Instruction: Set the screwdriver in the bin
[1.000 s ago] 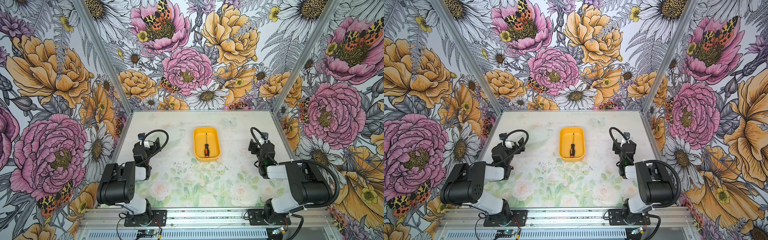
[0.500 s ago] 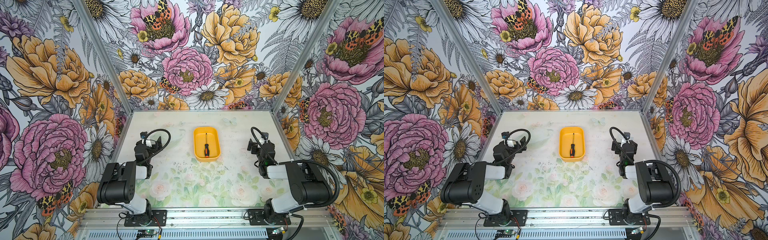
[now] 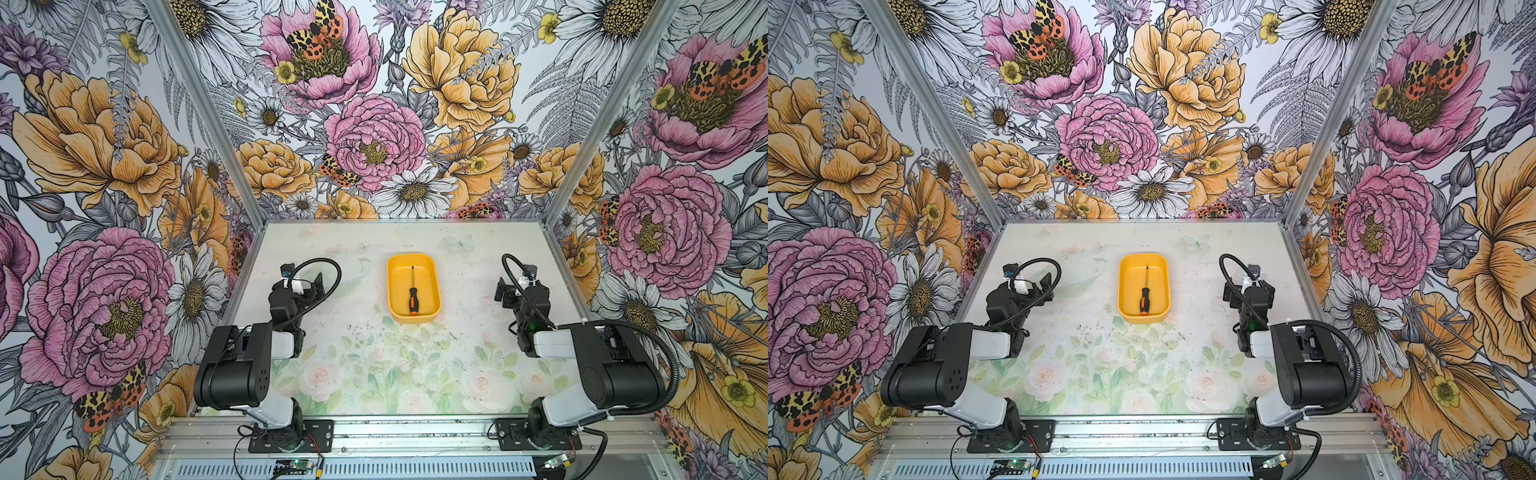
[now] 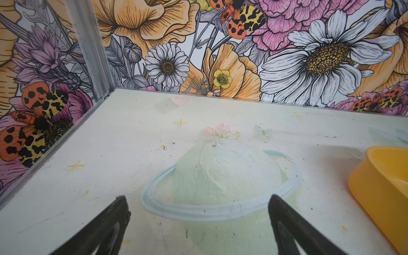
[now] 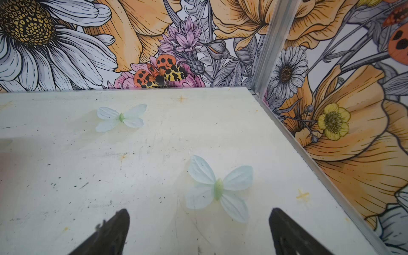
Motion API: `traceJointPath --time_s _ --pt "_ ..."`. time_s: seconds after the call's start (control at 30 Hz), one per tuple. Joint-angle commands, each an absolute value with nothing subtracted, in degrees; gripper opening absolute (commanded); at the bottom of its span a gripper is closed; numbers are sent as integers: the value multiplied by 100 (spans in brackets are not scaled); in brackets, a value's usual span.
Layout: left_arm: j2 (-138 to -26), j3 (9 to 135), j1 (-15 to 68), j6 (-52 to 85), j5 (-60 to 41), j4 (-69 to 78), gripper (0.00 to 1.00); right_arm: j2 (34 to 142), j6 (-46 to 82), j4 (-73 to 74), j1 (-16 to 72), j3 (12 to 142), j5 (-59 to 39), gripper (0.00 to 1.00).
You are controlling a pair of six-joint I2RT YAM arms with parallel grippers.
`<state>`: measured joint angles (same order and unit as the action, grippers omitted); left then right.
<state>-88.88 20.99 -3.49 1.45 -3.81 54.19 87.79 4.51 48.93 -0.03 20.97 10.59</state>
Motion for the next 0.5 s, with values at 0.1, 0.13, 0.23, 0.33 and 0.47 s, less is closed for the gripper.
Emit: traceJointPath --time_s 0.1,0.13,0.23,0.33,0.47 --pt "-8886 2163 -228 -89 -275 5372 99 8785 492 5001 0 2216 1016 99" --pt "-8881 2163 -212 -104 -264 5372 99 8783 492 4997 0 2215 1013 99" --pt "-8881 2162 -211 -105 -264 5372 99 8785 485 4994 0 2215 1014 99" --pt "-8884 2162 -211 -100 -270 5373 99 8789 492 5001 0 2215 1018 100" --pt "-8886 2167 -204 -102 -262 5375 99 8787 492 4999 0 2218 1016 99"
